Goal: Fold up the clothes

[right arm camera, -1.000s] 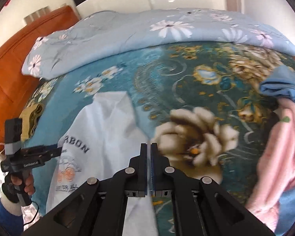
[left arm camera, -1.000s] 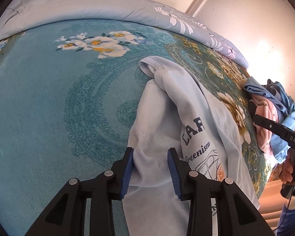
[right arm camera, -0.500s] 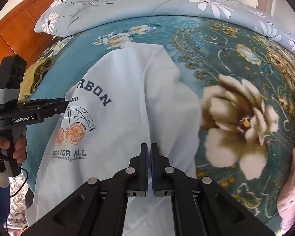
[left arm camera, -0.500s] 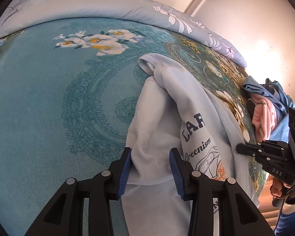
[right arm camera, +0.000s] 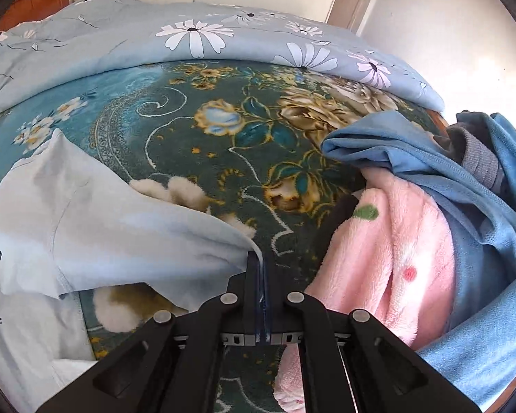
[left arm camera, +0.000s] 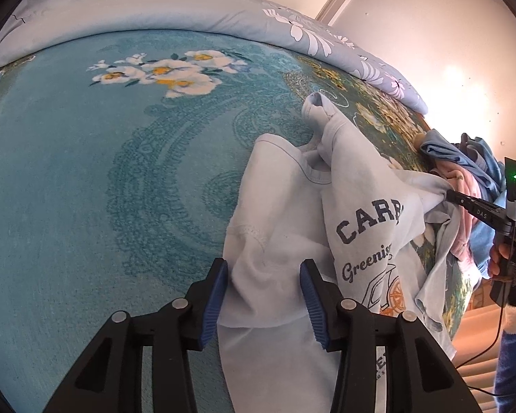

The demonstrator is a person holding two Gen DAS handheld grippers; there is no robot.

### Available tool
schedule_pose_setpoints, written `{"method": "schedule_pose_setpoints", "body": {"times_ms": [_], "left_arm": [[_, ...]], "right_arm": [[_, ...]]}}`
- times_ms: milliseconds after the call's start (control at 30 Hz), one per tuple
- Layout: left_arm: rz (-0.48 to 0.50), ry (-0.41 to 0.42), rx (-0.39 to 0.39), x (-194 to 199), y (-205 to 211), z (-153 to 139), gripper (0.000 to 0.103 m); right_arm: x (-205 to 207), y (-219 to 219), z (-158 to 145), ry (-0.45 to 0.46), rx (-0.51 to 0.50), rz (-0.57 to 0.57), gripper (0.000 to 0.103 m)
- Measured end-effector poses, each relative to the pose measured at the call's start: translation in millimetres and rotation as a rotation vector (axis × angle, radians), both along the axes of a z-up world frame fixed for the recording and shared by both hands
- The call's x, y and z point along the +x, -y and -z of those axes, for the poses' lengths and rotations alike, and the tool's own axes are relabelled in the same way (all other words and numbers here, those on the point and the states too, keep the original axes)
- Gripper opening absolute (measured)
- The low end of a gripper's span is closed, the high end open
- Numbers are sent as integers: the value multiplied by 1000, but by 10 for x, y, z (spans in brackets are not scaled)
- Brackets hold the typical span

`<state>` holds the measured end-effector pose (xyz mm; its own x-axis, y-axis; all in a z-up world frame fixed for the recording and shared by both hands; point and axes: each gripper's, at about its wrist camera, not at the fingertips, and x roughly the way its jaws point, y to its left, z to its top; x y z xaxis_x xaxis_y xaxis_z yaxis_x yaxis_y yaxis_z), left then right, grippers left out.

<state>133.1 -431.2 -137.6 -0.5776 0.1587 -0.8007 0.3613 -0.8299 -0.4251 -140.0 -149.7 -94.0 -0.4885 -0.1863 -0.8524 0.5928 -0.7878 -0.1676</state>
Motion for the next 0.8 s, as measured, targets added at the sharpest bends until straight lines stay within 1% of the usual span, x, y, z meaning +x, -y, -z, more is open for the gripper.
{"method": "schedule_pose_setpoints", "body": {"times_ms": [33,100,167,200,267,333,400,467,600,633,667,733,767,800], "left_arm": [[1,-4,8,-2,12,6,47],[3,-10,16,-28,34,21,47],[6,-15,9,-67,35,28,47],[7,-17,3,-88,33,30,47],[12,-21,-10,-128,25,34,46],[21,-24,-30,-153,6,33,46],[29,-26,-46,-155,-15,32,46],[32,-31,-55,-148,-38,26,43],[37,-41,-74,-134,-85,15,39],[38,-44,-78,-130,-96,13,34],[33,-45,-72,-126,-99,14,24],[13,-47,-54,-100,-91,1,10],[0,-52,-52,-70,-85,-26,9],[-13,-57,-50,-40,-79,-54,7]], "right_arm": [[43,13,-61,2,-23,-13,3],[140,67,-219,-12,-78,-48,14],[192,277,-326,-34,-107,-103,45],[197,416,-344,-41,-111,-131,48],[192,744,-327,-40,-116,-200,48],[168,1139,-165,25,-106,-318,48],[119,1488,67,91,-73,-388,48],[42,1709,268,115,-57,-408,48],[-44,1892,514,158,-45,-421,48],[-43,1918,561,170,-41,-429,48],[-27,1933,593,170,-36,-435,48],[2,1926,619,172,-37,-423,48],[13,1921,620,180,-44,-411,43],[28,1908,621,198,-58,-401,37]]}}
